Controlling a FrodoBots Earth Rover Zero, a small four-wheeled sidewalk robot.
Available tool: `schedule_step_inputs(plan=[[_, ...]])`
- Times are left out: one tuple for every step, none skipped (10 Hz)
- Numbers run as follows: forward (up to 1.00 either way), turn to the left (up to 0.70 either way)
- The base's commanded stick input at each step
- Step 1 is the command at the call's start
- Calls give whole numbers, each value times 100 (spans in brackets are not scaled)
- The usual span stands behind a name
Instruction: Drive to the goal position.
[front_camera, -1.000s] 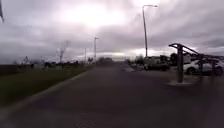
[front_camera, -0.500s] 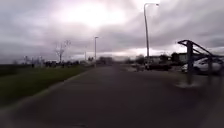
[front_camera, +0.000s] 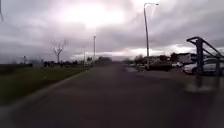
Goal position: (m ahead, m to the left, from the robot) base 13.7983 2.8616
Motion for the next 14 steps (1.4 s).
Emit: schedule_step_inputs(plan=[[85, -1], [85, 0], [85, 0], [85, 0], [85, 0], [85, 0], [85, 0], [85, 0], [85, 0], [85, 0], [85, 0], [85, 0], [85, 0], [85, 0]])
